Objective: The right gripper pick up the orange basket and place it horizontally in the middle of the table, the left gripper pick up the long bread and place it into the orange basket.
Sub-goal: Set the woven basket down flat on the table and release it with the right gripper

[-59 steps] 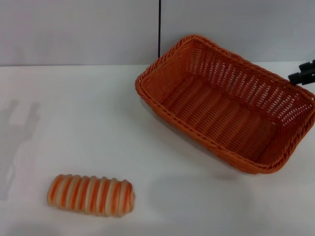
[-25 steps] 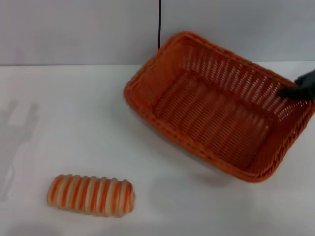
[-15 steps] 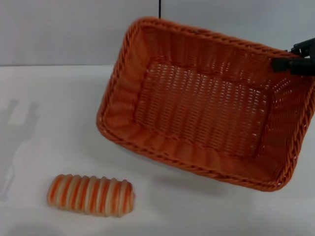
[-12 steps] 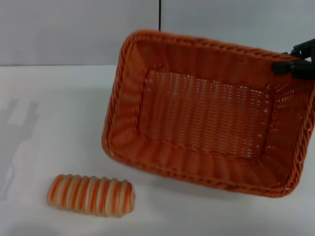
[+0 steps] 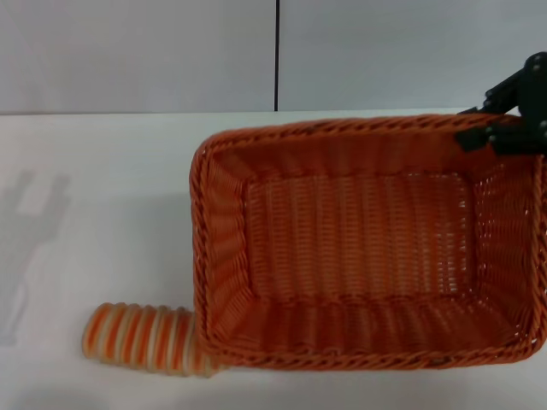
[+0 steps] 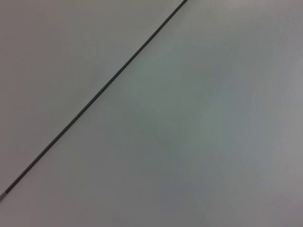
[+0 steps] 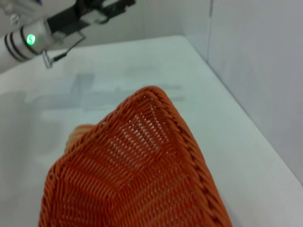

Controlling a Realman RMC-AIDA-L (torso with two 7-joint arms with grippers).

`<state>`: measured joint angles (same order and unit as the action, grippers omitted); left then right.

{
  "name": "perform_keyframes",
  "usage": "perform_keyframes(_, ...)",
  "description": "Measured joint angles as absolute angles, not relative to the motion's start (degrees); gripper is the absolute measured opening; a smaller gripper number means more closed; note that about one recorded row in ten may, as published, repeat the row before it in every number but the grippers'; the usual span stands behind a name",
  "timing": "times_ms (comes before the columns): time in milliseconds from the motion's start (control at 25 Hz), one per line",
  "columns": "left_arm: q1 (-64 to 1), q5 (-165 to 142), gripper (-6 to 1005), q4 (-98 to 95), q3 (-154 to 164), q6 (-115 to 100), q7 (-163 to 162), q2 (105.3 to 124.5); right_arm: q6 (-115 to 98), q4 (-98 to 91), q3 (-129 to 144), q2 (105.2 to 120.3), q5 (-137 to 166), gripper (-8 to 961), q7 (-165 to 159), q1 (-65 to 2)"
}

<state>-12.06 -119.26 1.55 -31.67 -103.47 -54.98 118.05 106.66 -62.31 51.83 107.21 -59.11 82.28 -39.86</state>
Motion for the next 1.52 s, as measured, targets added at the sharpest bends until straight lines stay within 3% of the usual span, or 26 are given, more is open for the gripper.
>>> perform_keyframes(80, -12.06, -119.26, 678, 1.66, -31.39, -103.44, -55.0, 118.09, 105.73, -60.4, 52.17, 108.02, -57.09, 181, 85.11, -41.46)
perform_keyframes(720, -11.65, -119.27, 674, 2.02, -31.02, -103.44, -56.43, 118.3, 102.4, -48.62, 52.83, 109.3, -56.41, 226, 96.84, -45.91)
perform_keyframes(1480, -13.33, -119.27, 670, 2.11, -31.02, -101.7, -56.6, 118.15, 93.99, -48.01, 52.06, 110.96, -53.84, 279, 93.94, -45.24)
perform_keyframes(1520, -13.38, -119.26, 670, 2.09, -31.0, -101.66, -56.6, 118.13, 93.39, -48.03, 51.82, 111.0, -53.9, 316, 93.92, -45.19)
